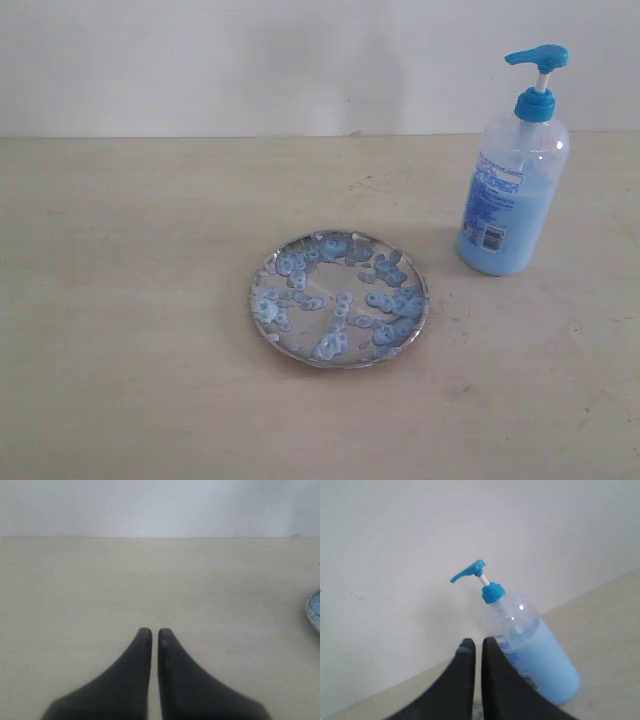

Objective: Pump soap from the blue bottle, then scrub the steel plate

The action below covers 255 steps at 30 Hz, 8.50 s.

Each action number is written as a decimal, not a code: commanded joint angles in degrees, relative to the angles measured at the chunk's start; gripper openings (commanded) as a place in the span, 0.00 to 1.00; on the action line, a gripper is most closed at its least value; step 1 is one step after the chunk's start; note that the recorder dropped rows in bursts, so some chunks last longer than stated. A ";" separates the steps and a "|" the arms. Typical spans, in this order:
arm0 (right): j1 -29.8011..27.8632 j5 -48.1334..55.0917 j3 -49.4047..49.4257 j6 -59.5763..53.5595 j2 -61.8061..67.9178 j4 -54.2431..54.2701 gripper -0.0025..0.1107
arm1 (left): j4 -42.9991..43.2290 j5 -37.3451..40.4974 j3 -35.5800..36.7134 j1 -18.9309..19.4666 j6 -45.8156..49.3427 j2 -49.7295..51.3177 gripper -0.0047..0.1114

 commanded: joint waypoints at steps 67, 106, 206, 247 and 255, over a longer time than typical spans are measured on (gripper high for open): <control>-0.20 -47.03 -49.37 -33.03 118.27 -18.51 0.05 | -0.29 -0.19 0.15 -0.18 0.35 -0.13 0.08; -0.20 -41.76 -49.37 -33.38 118.27 -44.54 0.05 | -34.59 -10.75 0.15 -0.16 2.02 -0.13 0.08; -0.20 -41.30 -49.37 -30.17 118.27 -44.54 0.05 | -86.03 4.51 -87.47 -39.59 87.09 118.77 0.08; -0.20 -41.30 -49.37 -24.42 118.27 -44.43 0.05 | -83.78 1.17 -87.16 -39.59 88.14 102.65 0.08; -0.20 -46.10 -49.37 -14.70 118.27 -41.70 0.05 | -91.59 5.30 -73.93 -39.59 99.11 89.27 0.08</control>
